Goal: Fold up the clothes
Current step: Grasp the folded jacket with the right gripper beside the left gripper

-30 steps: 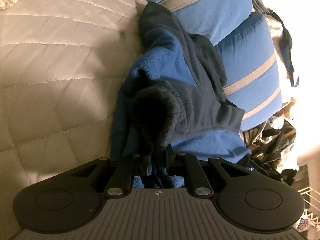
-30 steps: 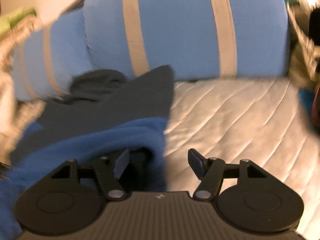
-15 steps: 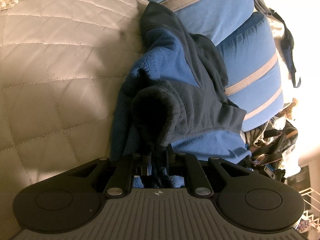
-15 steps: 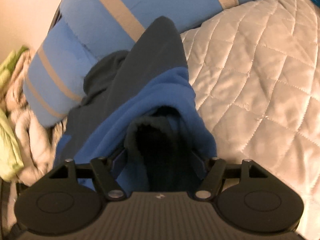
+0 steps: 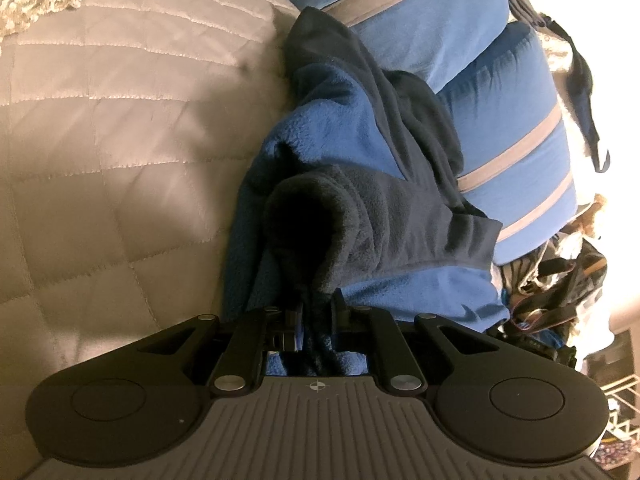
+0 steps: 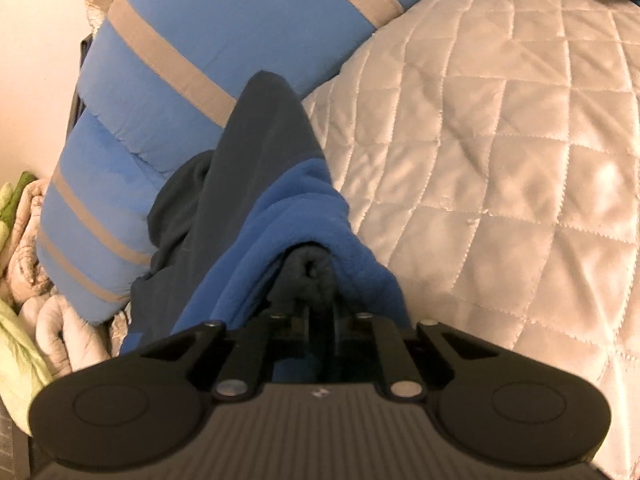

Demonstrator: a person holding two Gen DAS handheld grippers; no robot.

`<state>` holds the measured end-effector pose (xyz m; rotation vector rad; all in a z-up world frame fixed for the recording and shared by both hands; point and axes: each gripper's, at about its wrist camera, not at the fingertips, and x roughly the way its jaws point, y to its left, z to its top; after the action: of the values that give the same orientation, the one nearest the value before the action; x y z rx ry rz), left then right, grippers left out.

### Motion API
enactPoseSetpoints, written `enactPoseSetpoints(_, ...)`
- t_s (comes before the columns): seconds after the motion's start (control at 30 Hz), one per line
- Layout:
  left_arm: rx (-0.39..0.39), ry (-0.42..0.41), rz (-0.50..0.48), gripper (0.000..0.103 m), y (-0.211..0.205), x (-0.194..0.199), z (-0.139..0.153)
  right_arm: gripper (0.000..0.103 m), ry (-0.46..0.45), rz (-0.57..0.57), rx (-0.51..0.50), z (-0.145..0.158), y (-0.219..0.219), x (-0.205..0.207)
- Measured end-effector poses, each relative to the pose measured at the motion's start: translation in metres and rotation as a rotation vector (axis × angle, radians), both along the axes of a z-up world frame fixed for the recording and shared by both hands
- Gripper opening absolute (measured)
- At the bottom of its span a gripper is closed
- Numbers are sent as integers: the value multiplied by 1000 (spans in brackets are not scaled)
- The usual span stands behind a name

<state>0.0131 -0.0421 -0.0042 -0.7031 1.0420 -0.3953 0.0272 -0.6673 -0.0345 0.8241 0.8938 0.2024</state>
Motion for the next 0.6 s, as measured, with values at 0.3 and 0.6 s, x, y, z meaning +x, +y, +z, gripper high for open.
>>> enactPoseSetpoints(0.3, -38, 4, 19, 19, 5, -2, 0, 55, 16, 18, -72, 12, 2, -5)
enactPoseSetpoints(0.6, 26, -53, 62, 54, 10, -8, 34, 92, -62, 53, -255, 55, -3, -29)
